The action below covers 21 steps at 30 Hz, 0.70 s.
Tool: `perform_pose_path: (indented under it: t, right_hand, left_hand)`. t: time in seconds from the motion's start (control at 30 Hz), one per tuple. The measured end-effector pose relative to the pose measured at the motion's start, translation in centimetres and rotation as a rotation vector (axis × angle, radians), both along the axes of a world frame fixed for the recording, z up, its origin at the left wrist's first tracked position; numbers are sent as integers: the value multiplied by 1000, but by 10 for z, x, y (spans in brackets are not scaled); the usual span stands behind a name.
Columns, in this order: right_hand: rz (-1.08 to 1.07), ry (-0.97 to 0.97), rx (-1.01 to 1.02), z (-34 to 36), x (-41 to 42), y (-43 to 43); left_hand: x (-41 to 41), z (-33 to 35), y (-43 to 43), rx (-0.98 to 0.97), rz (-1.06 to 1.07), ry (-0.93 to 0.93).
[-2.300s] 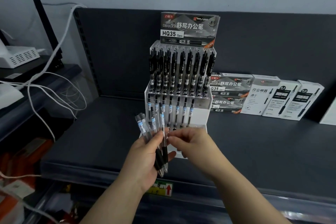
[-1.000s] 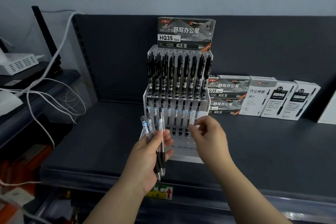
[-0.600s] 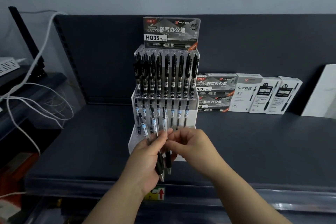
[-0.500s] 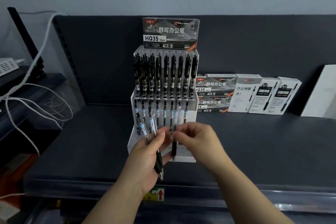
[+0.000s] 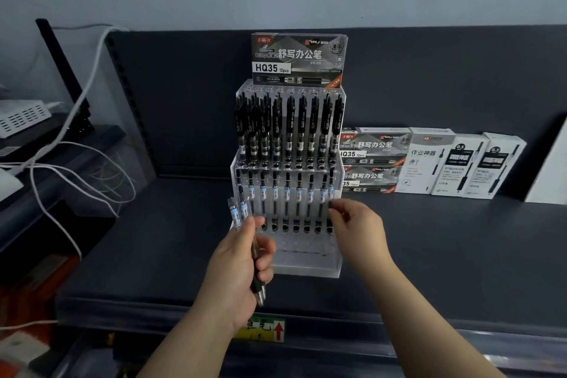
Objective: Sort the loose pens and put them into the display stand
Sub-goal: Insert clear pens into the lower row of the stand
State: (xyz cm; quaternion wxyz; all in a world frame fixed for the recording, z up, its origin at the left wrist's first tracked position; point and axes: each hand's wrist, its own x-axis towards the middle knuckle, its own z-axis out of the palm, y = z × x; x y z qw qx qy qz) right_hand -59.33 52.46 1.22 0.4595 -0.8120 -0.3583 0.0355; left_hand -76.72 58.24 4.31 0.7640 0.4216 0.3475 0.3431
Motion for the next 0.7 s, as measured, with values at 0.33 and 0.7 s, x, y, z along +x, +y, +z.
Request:
perform_pose_path:
  t: [0.33,0.7]
  right_hand:
    - [9,-50,-53,-9,1,-3]
    - [88,61,198,25,-52,0]
  left_hand:
    - [-2,-1,1,24,5,4]
    - [-14,-3,24,11,-29,-35]
